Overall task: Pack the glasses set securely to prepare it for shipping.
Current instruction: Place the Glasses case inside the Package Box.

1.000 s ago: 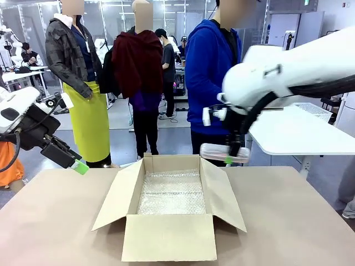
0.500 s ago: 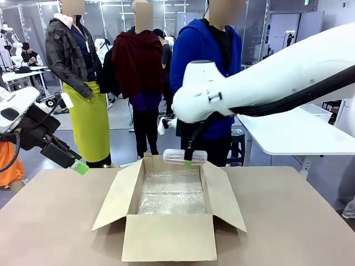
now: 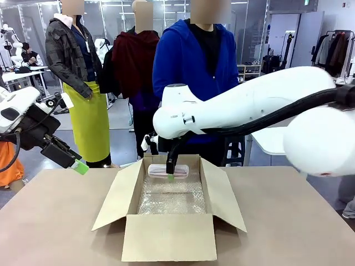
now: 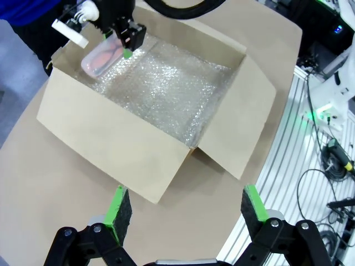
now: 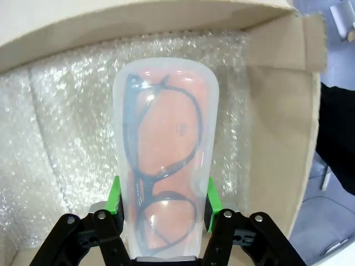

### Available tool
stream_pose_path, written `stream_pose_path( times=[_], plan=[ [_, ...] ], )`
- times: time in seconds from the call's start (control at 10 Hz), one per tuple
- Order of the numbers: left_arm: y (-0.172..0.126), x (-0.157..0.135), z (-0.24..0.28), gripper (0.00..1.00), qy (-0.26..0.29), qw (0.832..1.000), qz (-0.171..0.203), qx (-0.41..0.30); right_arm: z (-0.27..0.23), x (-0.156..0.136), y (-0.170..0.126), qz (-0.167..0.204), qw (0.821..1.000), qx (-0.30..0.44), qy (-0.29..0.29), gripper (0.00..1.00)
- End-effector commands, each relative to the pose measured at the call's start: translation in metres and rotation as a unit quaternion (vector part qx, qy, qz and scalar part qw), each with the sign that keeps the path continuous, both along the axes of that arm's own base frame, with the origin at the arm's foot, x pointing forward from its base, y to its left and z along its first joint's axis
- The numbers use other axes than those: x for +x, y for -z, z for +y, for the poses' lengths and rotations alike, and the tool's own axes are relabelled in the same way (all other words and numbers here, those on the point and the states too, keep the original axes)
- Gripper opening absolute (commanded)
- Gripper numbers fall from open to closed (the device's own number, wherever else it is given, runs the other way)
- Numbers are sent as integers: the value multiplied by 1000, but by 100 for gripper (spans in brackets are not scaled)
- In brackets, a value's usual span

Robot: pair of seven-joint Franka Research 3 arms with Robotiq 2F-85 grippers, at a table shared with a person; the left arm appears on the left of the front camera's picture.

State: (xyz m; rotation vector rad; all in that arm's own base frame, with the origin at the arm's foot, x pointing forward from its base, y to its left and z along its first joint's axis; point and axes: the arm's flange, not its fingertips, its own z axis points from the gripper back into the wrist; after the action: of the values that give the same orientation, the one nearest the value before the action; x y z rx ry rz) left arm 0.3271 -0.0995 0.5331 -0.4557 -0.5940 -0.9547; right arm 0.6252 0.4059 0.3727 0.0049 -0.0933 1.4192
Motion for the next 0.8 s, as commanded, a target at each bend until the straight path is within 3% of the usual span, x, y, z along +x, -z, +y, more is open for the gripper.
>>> stream_pose_path(
  times=[0.0,0.2,0.3,0.4,0.7],
  plan=[
    [-1,-1,1,100,6,1000,3,-7,17,17,9,11,1000,-8,6,41],
    [-1,-1,1,100,6,1000,3,-7,22,22,26,30,999,-21,-2,41],
    [-1,-1,1,100,6,1000,3,-7,31,25,30,38,999,-27,-7,76],
    [-1,-1,1,100,6,1000,3,-7,-37,-5,14,34,999,-22,-4,100],
    [-1,-1,1,100,6,1000,3,-7,-41,-14,8,34,999,-20,-13,100]
  ],
)
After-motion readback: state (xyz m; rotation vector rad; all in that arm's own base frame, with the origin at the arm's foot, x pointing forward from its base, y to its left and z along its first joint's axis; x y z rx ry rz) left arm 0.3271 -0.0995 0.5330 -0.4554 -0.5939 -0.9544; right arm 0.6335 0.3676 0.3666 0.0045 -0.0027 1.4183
